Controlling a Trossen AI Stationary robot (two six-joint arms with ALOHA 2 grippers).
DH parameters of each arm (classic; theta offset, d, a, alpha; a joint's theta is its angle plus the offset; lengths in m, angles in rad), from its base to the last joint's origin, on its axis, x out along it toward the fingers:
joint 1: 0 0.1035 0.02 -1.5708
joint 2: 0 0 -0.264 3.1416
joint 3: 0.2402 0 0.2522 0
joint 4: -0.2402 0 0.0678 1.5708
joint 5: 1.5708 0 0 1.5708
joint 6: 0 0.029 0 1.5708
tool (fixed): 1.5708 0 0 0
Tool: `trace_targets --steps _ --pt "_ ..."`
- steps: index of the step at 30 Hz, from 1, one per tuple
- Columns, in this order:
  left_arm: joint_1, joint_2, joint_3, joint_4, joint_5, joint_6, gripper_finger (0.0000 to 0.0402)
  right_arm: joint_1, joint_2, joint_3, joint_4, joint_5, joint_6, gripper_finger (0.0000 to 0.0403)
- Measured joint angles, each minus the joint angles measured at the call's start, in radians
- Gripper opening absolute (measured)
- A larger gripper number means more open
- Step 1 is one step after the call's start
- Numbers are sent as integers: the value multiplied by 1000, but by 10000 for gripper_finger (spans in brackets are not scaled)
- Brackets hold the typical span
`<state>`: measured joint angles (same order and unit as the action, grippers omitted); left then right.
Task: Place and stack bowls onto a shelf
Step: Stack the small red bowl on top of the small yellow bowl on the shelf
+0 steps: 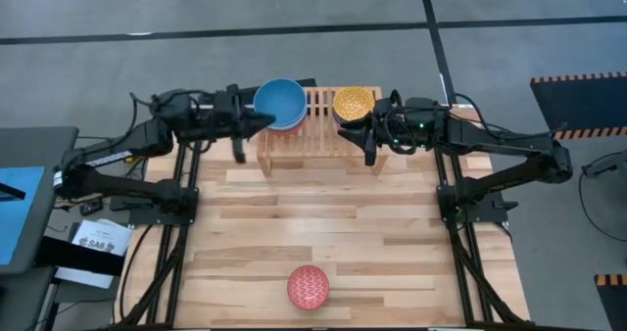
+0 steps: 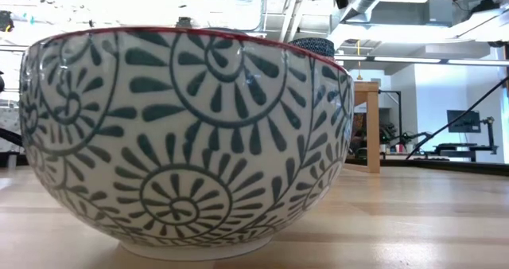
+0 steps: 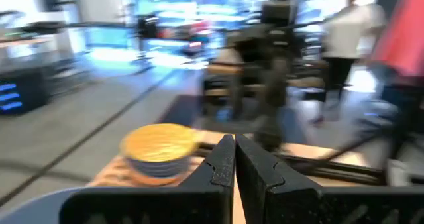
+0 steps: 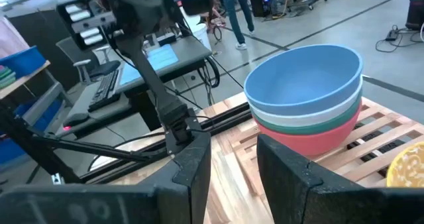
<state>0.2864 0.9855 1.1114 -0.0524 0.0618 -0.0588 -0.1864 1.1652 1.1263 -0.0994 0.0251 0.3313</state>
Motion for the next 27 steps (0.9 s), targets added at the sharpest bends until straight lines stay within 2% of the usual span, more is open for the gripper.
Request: trace_targets --steps 1,3,9,12,16,19,23,27 --pt "7 -17 -27 22 45 -12 0 0 0 0 2 0 0 150" --pt "9 -49 -77 54 64 -50 0 0 0 0 7 -1 -4 150" --pt "6 -101 -134 66 -16 -81 0 0 0 0 24 -1 -25 150" --pt "5 -112 -134 63 -22 -80 0 2 0 0 35 -11 -1 150" --pt "5 -128 -133 70 -22 -86 0 22 0 0 29 -106 72 150" --pt "5 -139 -133 61 -23 -117 0 104 26 0 18 -177 87 150" --pt "5 -137 -133 62 -24 -169 0 262 94 1 -36 -186 97 150" --pt "5 -135 -133 62 -19 -199 0 398 205 24 -71 -185 253 150"
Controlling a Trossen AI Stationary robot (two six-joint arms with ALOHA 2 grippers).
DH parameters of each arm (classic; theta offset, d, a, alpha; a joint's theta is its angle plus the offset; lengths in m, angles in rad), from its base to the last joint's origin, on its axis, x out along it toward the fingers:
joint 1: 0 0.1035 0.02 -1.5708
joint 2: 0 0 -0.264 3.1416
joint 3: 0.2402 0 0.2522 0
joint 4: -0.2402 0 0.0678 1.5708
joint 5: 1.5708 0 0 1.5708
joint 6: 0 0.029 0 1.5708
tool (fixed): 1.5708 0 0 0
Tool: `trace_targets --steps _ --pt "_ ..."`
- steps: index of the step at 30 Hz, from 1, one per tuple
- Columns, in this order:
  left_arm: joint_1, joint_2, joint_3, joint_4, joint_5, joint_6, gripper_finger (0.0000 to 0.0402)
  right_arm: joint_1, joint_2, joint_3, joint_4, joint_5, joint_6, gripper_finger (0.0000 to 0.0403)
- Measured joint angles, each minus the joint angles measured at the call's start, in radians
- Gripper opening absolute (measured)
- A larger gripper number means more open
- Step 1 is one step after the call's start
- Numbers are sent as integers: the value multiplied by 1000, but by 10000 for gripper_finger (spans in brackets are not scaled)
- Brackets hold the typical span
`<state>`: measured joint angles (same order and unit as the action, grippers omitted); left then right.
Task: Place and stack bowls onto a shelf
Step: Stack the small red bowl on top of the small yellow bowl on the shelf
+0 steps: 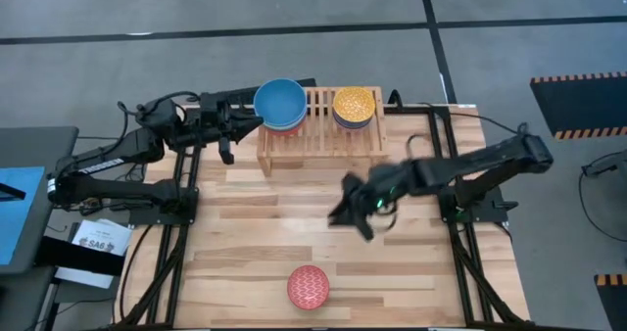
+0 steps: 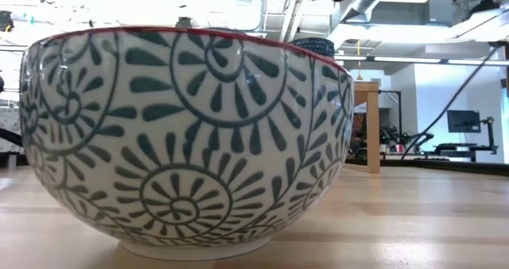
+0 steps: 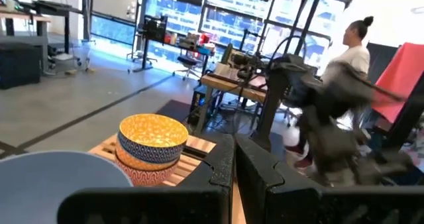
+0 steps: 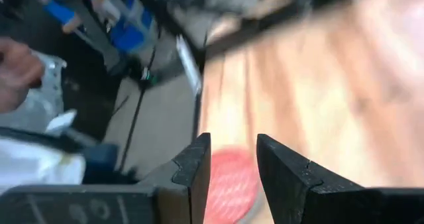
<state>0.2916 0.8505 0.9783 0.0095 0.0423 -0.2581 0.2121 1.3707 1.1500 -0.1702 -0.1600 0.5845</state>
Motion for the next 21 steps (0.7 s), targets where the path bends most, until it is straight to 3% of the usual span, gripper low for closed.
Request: trace_targets --steps 8,14,21 --pt "0 0 0 -18 0 1 0 184 303 234 -232 23 329 150" --pt "0 0 0 -60 0 -20 0 214 532 385 -388 34 620 150" --pt "0 0 0 -73 -1 -22 0 211 702 472 -408 -2 726 150"
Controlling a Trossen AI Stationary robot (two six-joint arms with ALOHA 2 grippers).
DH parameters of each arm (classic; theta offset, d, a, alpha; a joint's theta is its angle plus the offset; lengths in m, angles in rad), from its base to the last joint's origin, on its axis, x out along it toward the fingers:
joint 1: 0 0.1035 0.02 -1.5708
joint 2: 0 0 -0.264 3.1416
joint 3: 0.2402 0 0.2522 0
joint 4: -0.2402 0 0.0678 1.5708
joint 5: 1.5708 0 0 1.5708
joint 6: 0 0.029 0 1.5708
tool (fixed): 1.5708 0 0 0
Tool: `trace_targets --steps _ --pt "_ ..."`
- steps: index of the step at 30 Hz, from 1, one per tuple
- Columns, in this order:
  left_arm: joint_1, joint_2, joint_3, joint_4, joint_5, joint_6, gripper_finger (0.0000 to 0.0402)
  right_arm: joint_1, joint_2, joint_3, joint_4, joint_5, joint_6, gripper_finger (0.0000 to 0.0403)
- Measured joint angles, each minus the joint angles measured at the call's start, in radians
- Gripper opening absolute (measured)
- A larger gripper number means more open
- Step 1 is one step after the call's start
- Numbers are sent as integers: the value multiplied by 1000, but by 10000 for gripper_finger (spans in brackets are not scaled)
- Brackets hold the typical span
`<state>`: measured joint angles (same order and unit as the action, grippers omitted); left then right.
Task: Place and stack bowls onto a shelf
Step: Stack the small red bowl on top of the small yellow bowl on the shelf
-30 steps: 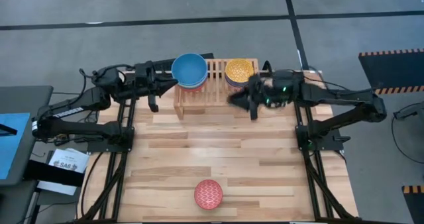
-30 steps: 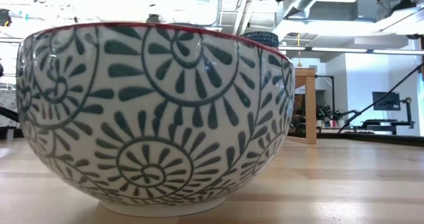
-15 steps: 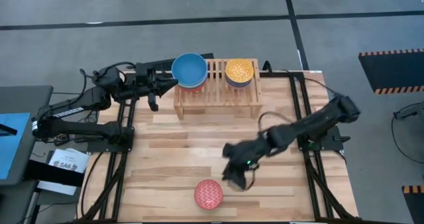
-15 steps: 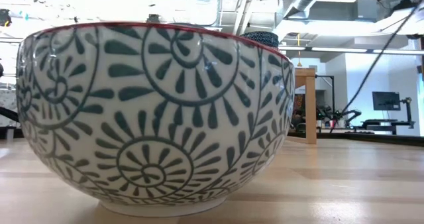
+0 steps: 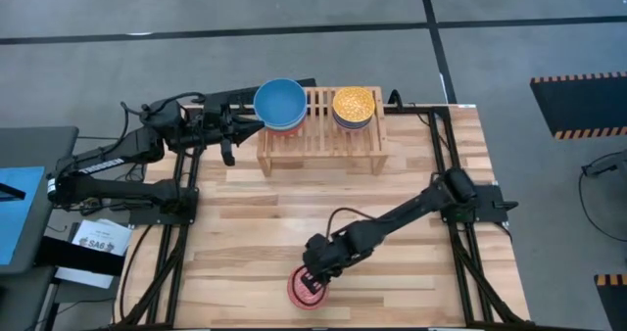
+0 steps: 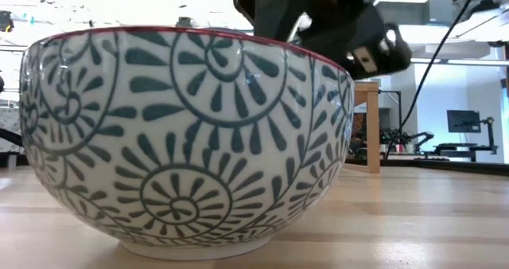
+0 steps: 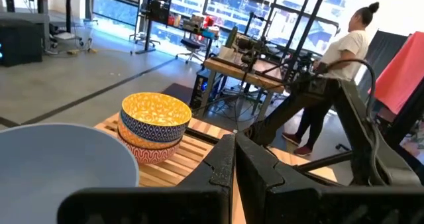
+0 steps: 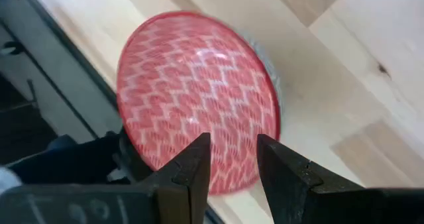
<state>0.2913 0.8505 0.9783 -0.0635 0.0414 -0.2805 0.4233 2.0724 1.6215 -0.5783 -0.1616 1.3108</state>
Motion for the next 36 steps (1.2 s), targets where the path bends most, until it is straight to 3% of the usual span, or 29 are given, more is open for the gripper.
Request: trace_targets --steps 7,14,20,23,31,36 --pt "0 0 0 -1 0 2 0 10 79 39 1 -24 24 150" --pt "0 0 0 0 1 -2 0 12 49 81 3 -19 -56 150" --pt "0 0 0 0 0 -3 0 3 -27 107 -228 60 -21 150" --pt "0 0 0 -3 0 -3 0 4 -37 106 -297 48 -2 150" --pt "0 0 0 -16 0 -5 0 -8 20 110 -189 5 18 150" --pt "0 0 0 -22 -1 -5 0 -5 60 109 -232 13 41 150"
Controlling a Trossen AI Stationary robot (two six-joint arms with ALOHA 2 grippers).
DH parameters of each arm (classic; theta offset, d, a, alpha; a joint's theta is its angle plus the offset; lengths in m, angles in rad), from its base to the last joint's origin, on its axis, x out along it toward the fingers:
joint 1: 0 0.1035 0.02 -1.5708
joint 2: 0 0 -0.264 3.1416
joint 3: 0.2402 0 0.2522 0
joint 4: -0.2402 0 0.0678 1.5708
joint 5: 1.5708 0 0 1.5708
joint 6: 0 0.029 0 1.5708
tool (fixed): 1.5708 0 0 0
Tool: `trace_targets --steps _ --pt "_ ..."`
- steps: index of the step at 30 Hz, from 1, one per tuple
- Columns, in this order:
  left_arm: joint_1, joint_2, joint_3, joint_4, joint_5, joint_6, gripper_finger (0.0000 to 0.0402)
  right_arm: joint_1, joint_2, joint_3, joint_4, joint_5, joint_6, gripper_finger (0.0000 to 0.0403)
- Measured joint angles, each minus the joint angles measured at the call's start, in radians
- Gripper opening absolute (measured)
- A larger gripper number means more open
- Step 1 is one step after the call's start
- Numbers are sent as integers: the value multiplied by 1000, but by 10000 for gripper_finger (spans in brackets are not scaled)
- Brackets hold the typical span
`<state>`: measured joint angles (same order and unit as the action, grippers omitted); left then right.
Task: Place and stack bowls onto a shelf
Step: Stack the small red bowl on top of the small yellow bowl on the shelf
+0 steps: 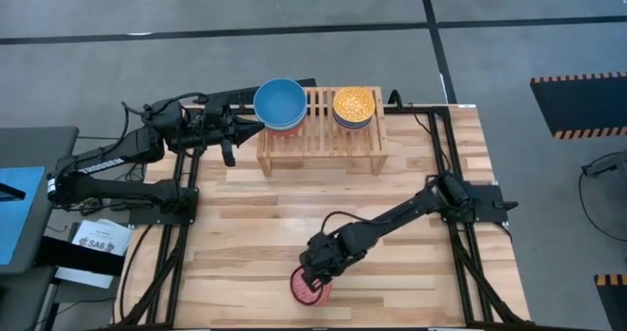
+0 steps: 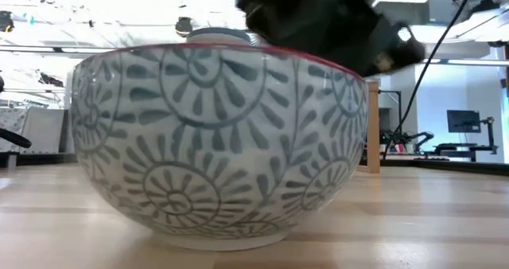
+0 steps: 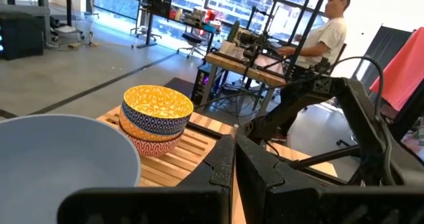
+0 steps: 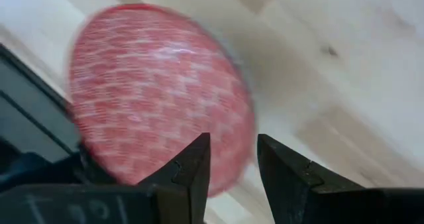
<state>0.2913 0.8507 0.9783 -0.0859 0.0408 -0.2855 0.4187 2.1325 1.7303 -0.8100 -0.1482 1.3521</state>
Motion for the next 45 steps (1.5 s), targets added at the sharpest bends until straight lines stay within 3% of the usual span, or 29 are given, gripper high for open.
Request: trace_targets --steps 20,29,36,40,45 --pt "0 0 0 -14 -9 0 0 25 17 -4 33 49 10 147" --pt "0 0 0 -13 -27 -7 0 25 21 -4 34 70 11 106" --pt "0 0 0 -13 -27 -9 0 29 96 -5 118 41 29 73" --pt "0 0 0 -12 -27 -11 0 41 95 -5 127 49 19 42" --pt "0 0 0 -11 -28 -9 0 47 20 -5 70 49 -72 42"
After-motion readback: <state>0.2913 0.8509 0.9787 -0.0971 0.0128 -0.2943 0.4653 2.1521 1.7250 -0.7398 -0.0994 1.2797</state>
